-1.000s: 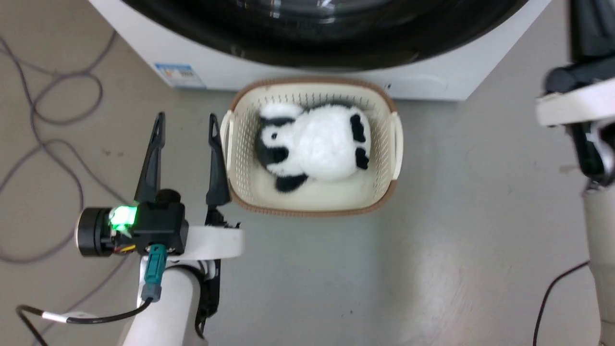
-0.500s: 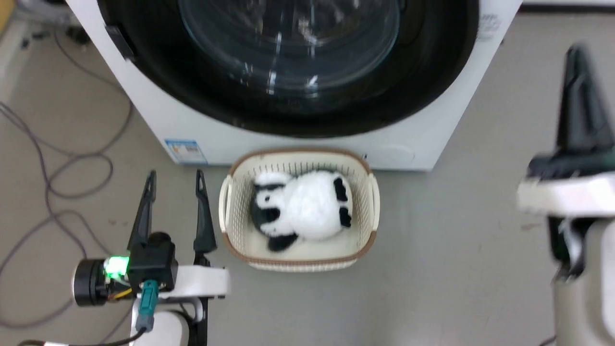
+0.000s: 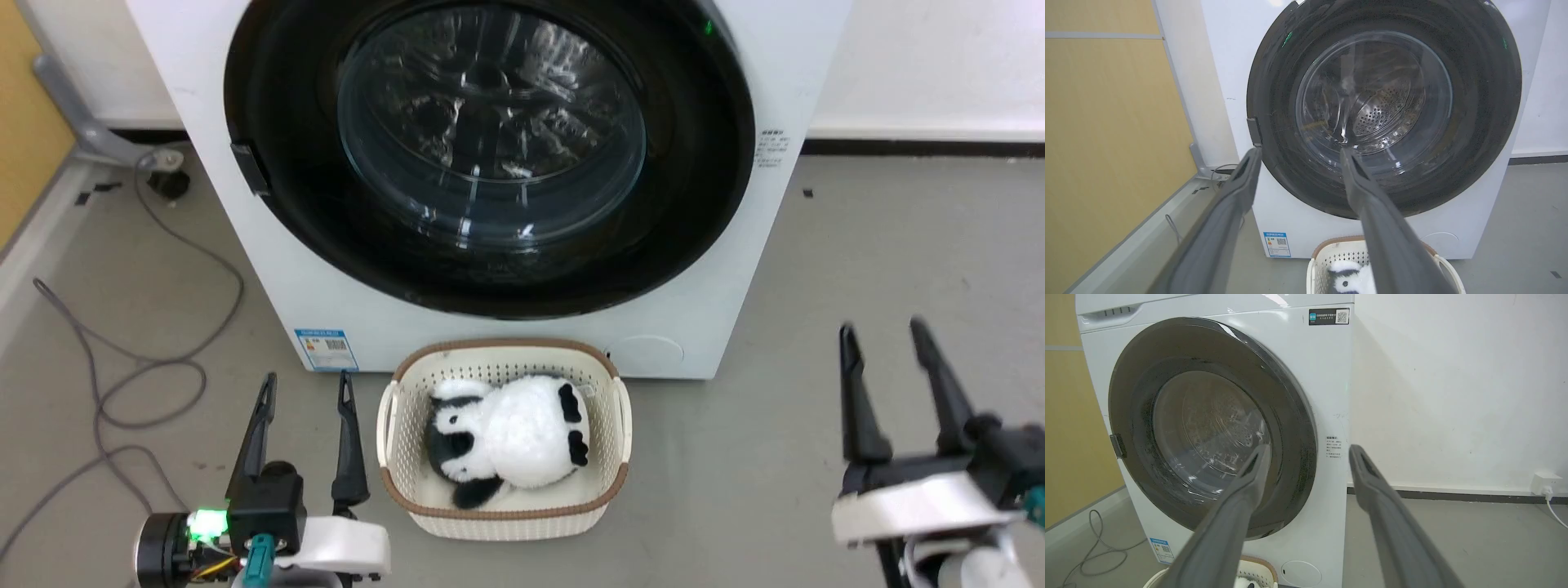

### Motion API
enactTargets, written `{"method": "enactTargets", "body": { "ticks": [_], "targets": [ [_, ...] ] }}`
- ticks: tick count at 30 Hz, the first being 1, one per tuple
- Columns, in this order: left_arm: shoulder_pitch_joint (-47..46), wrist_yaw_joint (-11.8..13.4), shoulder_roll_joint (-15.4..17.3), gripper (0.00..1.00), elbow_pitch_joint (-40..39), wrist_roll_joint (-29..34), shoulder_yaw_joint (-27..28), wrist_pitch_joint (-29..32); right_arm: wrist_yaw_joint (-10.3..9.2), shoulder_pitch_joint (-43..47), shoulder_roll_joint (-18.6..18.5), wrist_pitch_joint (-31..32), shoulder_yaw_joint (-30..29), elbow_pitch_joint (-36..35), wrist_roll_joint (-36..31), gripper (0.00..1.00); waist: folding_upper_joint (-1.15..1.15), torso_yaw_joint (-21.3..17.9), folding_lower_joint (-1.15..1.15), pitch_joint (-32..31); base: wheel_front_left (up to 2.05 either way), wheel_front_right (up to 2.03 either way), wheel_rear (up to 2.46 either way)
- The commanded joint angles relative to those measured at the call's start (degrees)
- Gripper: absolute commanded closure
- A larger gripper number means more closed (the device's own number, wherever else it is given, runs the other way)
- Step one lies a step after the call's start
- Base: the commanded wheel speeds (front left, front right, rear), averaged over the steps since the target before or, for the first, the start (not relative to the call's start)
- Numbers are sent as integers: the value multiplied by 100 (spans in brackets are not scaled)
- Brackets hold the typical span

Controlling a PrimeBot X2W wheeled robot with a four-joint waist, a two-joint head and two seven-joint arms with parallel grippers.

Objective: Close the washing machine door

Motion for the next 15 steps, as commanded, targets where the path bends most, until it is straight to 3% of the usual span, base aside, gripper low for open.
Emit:
{"method": "enactTargets", "body": {
  "ticks": [1,12,13,15],
  "targets": [
    [84,-21,-8,0,15,-8,29,-24,-3,134,28,-21,40,1,48,0,0,9,1,-57,0,0,0],
    [315,-146,-66,0,154,-39,75,-24,-3,760,28,-21,134,-143,161,0,0,26,1,-202,0,0,0],
    [248,-141,-48,100,147,-26,69,3,0,698,4,1,124,-116,195,100,0,26,1,-202,0,0,0],
    [250,-147,-46,100,152,-34,62,10,0,695,4,5,121,-118,198,100,0,25,1,-205,0,0,0]
  ]
}}
